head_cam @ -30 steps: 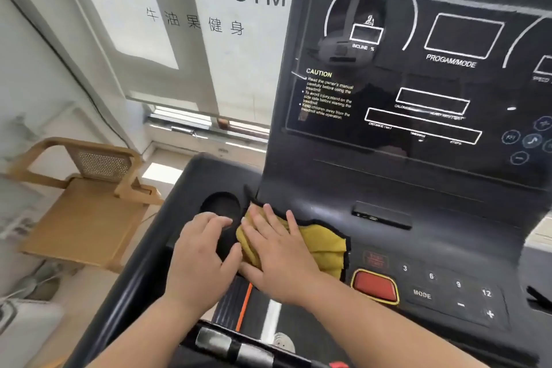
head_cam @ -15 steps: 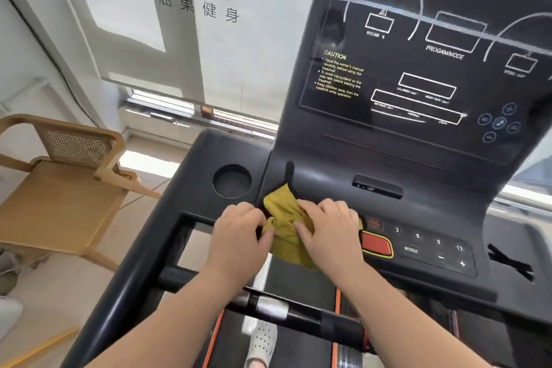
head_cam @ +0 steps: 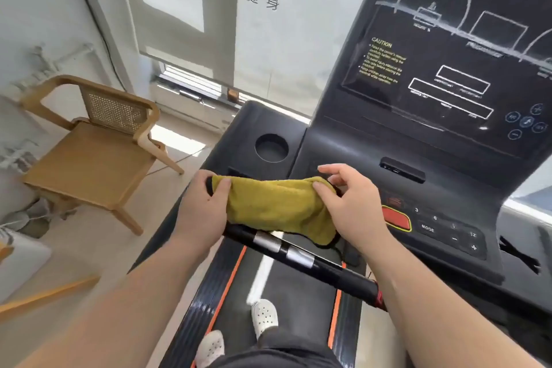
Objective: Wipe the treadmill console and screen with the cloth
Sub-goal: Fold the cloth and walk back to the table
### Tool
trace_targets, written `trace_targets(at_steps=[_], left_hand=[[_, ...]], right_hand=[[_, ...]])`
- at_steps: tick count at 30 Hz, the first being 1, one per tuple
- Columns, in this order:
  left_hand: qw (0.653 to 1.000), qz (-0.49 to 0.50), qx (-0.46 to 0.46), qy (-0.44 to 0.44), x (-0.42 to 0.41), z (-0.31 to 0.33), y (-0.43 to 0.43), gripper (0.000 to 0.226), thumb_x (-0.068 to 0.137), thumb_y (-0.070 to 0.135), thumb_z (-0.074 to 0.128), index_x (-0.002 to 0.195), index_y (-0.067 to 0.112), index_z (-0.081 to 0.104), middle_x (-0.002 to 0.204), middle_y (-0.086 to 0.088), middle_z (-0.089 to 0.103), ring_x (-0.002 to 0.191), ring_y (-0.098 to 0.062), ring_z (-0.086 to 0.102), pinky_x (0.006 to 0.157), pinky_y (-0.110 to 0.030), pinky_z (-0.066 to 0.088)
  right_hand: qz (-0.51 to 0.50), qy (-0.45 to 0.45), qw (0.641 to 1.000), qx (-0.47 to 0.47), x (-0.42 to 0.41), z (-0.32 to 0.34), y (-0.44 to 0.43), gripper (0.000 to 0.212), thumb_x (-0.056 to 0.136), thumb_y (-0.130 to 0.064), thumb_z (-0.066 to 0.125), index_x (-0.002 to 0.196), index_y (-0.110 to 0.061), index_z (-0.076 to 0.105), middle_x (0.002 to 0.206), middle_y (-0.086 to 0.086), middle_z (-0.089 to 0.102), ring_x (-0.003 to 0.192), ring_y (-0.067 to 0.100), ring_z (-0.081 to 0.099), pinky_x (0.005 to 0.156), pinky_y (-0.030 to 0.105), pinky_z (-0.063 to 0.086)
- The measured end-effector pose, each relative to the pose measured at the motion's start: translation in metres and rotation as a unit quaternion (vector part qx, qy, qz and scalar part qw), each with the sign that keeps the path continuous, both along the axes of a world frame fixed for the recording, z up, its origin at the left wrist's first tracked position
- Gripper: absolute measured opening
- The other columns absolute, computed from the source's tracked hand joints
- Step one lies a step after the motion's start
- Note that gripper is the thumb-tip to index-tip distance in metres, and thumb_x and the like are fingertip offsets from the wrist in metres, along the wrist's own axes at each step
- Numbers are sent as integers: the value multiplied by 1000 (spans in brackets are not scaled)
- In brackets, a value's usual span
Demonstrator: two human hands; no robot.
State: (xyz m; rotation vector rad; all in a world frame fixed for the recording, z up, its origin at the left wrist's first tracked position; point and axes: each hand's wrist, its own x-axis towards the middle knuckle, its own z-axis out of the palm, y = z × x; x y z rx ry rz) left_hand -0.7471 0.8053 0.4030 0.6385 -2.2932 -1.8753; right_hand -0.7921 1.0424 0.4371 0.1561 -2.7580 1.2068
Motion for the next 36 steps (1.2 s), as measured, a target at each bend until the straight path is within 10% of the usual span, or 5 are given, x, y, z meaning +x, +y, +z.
trace_targets(at_steps=[4,11,20,27,36], left_hand=[[991,86,76,-66,44,0,-31,18,104,35,47,98,19,54,95,-6,57,86,-21,56,59,-33,54],[946,278,138,-98,139,1,-37,9,99,32,60,107,29,59,110,-2,67,105,-22,65,89,-41,56],[848,478,220,-64,294,0,29,80,81,-16,70,136,39,50,110,-13,74,104,-26,72,93,-46,58],[770,622,124,-71,419,-22,63,57,81,-13,71,115,33,65,105,1,77,101,-19,72,88,-37,59],[721,665,192,-37,629,-41,63,28,95,-1,61,114,21,64,111,-9,74,102,-27,68,95,-53,53]], right_hand=[[66,-72,986,-138,-11,-8,-38,16,91,-17,77,97,-31,75,76,11,63,64,10,52,65,27,42],[285,-191,926,-159,-9,-23,-109,21,94,-16,72,101,-36,76,86,9,70,76,15,65,70,36,53],[496,-282,808,-146,78,-25,-181,24,97,-12,69,96,-34,78,93,-5,75,89,15,70,73,29,56],[597,-268,754,-65,185,-30,-200,28,97,-10,68,89,-36,76,90,-11,72,82,-4,62,72,17,45],[656,-264,707,-9,388,-53,-242,28,97,-8,66,97,-35,74,89,-7,70,90,11,65,80,30,51]])
